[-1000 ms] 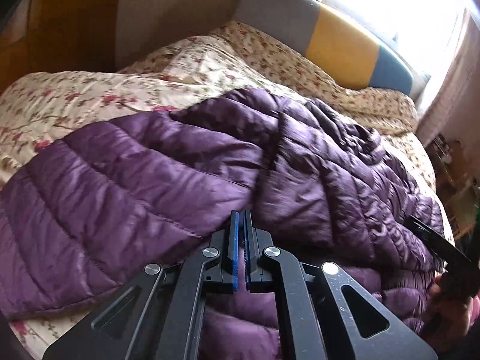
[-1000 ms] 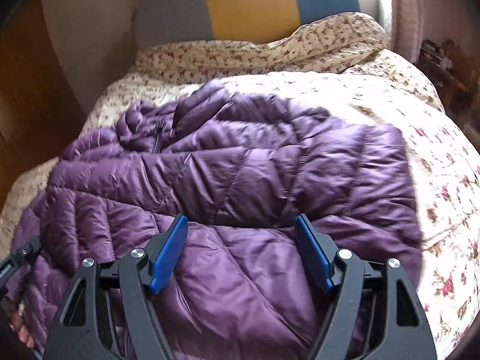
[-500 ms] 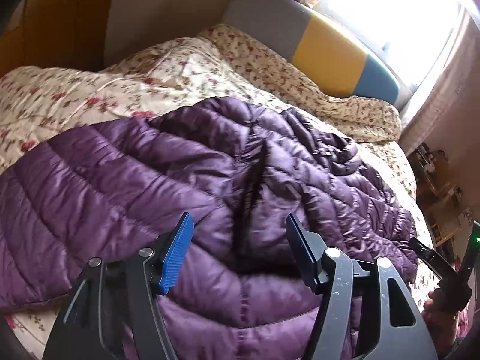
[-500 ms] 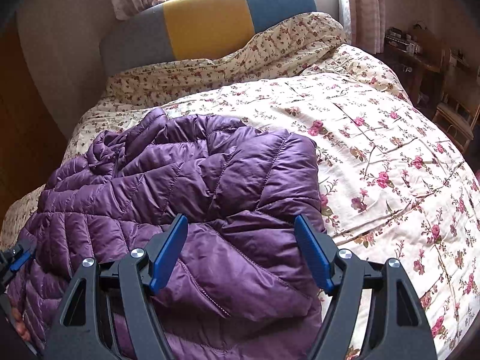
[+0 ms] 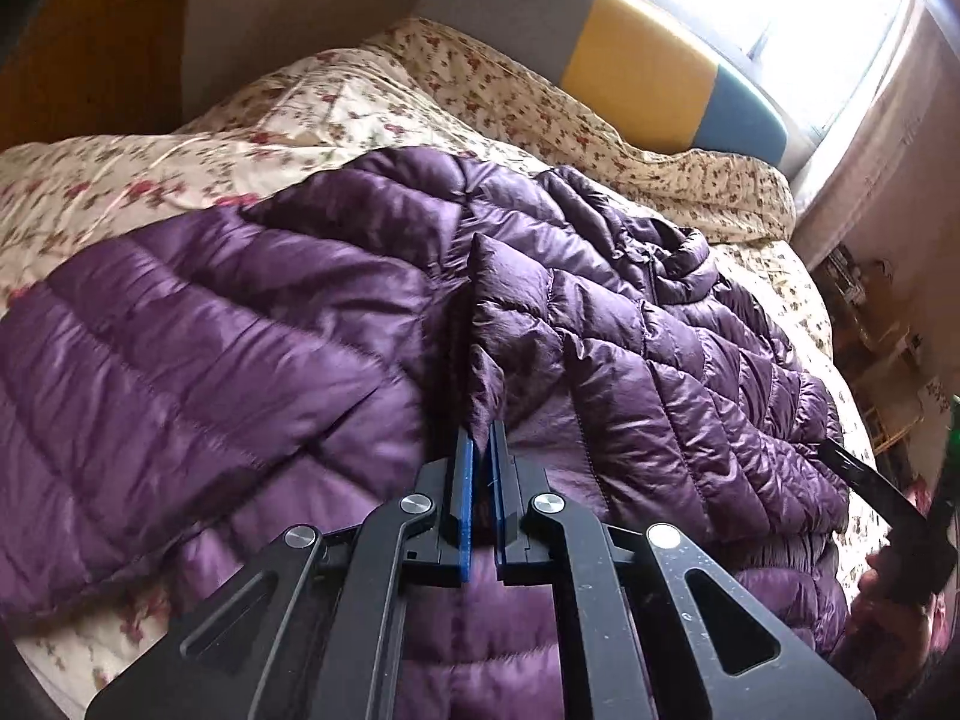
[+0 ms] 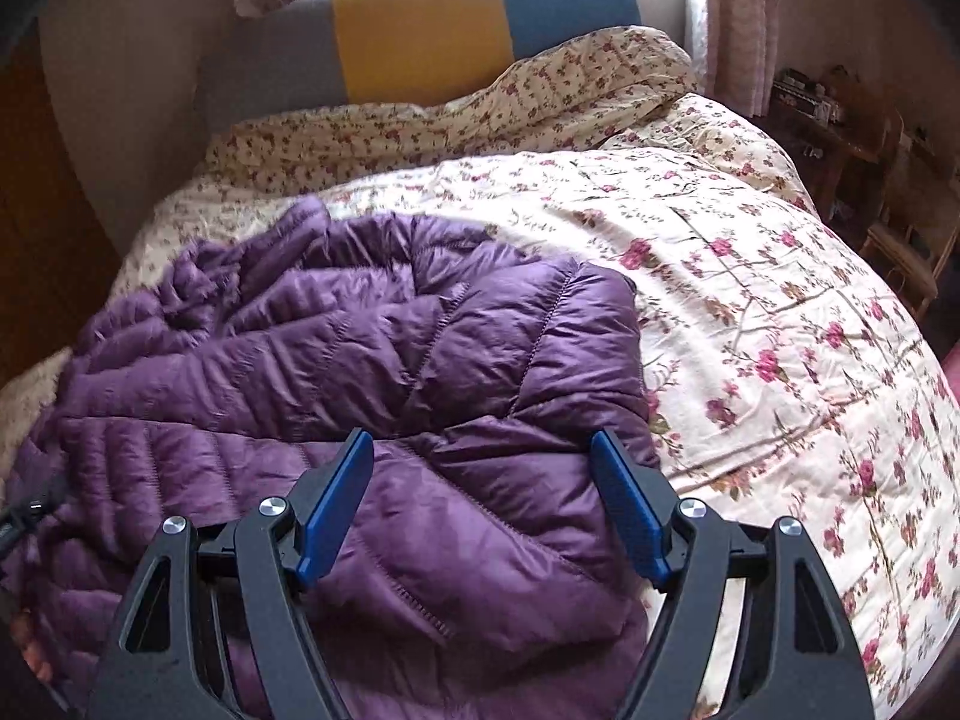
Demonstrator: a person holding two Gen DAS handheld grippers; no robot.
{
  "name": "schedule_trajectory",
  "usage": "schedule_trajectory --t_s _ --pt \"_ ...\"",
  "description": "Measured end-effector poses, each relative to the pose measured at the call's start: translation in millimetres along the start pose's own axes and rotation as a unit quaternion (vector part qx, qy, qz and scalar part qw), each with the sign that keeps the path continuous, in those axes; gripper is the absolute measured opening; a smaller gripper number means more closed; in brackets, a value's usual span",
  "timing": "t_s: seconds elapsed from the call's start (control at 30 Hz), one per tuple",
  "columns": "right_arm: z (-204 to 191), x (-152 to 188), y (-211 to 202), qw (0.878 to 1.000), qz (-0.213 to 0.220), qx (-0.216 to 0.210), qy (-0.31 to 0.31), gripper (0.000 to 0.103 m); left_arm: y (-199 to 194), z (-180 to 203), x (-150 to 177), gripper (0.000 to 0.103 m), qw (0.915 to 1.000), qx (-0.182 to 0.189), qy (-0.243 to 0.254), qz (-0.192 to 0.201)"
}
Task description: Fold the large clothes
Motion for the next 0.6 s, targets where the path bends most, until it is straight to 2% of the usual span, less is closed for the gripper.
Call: schedule_trajectory --t_s 0.07,0.2,0.3,0.43,0.6 --pt "-6.4 0.5 9.6 1.000 -0.001 0.008 -0.014 0.075 -4.7 -2.6 6.4 0.005 1.0000 -0.007 0.002 0.003" --pt "-26.5 1.5 32.2 0.998 -0.008 0.027 -0.056 0.084 -1.7 -3.6 11.8 0.005 0.9997 -0.021 0.012 -0.007" --pt "-32.2 2.8 46.0 0.997 -0.011 0.032 -0.070 0.085 -1.1 -5.0 11.7 0.006 0.9996 -0.025 0.009 -0.006" --pt "-31.5 5.1 52.3 0.997 -0.008 0.031 -0.070 0.085 -10.9 -2.6 12.3 0.027 0.9990 -0.041 0.011 0.012" --pt "-31.1 5.4 53.3 0.997 -0.005 0.031 -0.070 0.085 -27.0 11.0 12.4 0.027 0.9972 -0.051 0.032 0.044"
Point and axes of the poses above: each gripper's, at about its wrist camera, not at the fingertips, and y roughly the way its jaws point, z to its right, x to its underside, the point moved 1 cm from there along y, roughly the way its jaws point, and after that the axes turned 11 degrees about x, right-handed, at the moved point
